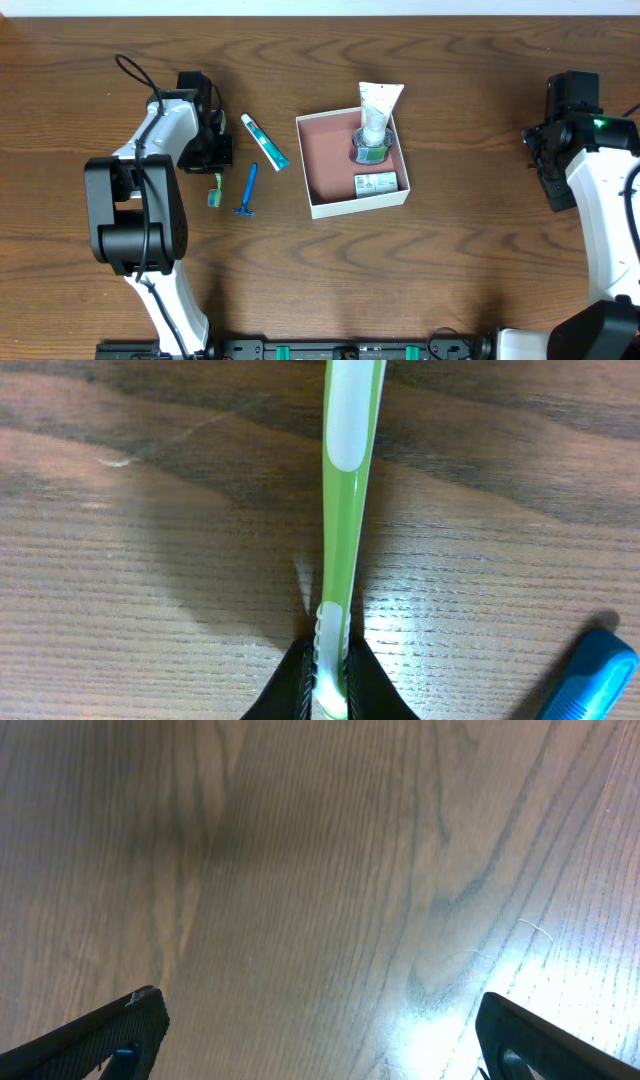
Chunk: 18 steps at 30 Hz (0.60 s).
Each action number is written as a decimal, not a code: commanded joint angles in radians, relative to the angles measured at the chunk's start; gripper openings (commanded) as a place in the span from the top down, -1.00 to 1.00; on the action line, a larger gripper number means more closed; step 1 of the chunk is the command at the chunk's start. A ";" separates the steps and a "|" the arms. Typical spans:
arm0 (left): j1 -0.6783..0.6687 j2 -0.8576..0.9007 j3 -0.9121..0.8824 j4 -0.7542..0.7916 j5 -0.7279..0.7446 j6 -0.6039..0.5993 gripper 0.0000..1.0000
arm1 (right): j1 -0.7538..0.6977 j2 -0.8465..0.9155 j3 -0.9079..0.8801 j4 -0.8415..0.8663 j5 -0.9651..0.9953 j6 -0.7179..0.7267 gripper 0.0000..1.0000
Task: Pack container
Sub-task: 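Close the left gripper on the toothbrush handle and lift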
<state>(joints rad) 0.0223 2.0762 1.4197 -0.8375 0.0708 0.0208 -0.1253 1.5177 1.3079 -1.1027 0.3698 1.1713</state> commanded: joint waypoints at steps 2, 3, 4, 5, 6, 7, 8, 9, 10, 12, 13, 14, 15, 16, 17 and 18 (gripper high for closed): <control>0.000 -0.012 0.035 -0.033 0.042 -0.065 0.83 | -0.005 0.005 0.006 -0.001 0.014 -0.009 -0.98; 0.000 -0.021 0.047 -0.041 0.068 -0.065 0.83 | -0.005 0.005 0.006 -0.001 0.014 -0.009 -0.99; 0.000 -0.035 0.061 -0.053 0.105 -0.065 0.83 | -0.005 0.005 0.006 -0.001 0.014 -0.009 -0.98; 0.000 -0.050 0.076 -0.067 0.146 -0.069 0.83 | -0.005 0.005 0.006 -0.001 0.014 -0.009 -0.99; 0.000 -0.064 0.091 -0.081 0.186 -0.074 0.83 | -0.005 0.005 0.006 -0.001 0.014 -0.009 -0.98; 0.000 -0.082 0.107 -0.097 0.237 -0.084 0.83 | -0.005 0.005 0.006 -0.001 0.014 -0.009 -0.99; -0.001 -0.104 0.121 -0.107 0.288 -0.087 0.83 | -0.005 0.005 0.006 -0.001 0.014 -0.009 -0.99; -0.001 -0.123 0.130 -0.113 0.334 -0.087 0.83 | -0.005 0.005 0.006 -0.001 0.014 -0.009 -0.99; -0.001 -0.153 0.137 -0.116 0.393 -0.089 0.83 | -0.005 0.005 0.006 -0.001 0.014 -0.009 -0.98; -0.001 -0.202 0.137 -0.112 0.462 -0.120 0.85 | -0.005 0.005 0.006 -0.001 0.014 -0.009 -0.99; -0.001 -0.237 0.137 -0.110 0.500 -0.147 0.88 | -0.005 0.005 0.006 -0.001 0.014 -0.009 -0.98; -0.002 -0.261 0.137 -0.108 0.527 -0.165 0.88 | -0.005 0.005 0.006 -0.001 0.014 -0.009 -0.99; -0.004 -0.285 0.137 -0.107 0.555 -0.181 0.88 | -0.005 0.005 0.006 -0.001 0.014 -0.009 -0.99; -0.007 -0.315 0.137 -0.103 0.591 -0.203 0.88 | -0.005 0.005 0.006 -0.001 0.014 -0.009 -0.99; -0.011 -0.336 0.137 -0.100 0.615 -0.216 0.88 | -0.005 0.005 0.006 -0.001 0.014 -0.009 -0.99; -0.019 -0.359 0.137 -0.094 0.639 -0.227 0.88 | -0.005 0.005 0.006 -0.001 0.014 -0.010 -0.99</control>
<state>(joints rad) 0.0181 1.7672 1.5429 -0.9348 0.5613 -0.1375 -0.1253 1.5177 1.3079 -1.1027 0.3698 1.1713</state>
